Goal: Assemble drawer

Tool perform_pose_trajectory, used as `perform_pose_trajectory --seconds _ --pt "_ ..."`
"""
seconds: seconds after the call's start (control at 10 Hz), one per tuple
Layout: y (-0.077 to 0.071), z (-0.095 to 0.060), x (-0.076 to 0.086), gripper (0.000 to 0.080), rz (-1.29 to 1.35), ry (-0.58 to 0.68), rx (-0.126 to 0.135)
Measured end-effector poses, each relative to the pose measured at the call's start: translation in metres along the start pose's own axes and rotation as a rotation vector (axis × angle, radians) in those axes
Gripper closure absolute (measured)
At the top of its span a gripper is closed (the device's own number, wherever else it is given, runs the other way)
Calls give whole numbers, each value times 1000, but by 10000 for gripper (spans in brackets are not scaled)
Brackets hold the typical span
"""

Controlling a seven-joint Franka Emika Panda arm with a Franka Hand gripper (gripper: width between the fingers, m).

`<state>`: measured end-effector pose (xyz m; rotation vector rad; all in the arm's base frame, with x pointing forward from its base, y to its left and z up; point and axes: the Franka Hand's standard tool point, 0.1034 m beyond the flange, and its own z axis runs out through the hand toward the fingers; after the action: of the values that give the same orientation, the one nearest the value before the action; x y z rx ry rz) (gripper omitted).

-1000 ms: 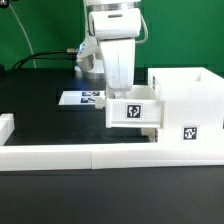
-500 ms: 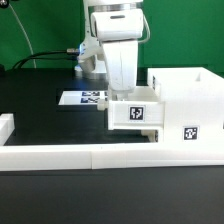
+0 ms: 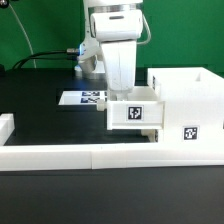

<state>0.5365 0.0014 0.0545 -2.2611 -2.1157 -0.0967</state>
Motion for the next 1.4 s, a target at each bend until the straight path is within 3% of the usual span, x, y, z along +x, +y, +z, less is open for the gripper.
perform_pose_trajectory --seconds 0.7,1.1,1.4 --pt "0 0 0 758 -26 -2 -2" --pt "-1 2 -1 758 -64 1 -38" --pt "-1 1 -2 758 -69 -2 -41"
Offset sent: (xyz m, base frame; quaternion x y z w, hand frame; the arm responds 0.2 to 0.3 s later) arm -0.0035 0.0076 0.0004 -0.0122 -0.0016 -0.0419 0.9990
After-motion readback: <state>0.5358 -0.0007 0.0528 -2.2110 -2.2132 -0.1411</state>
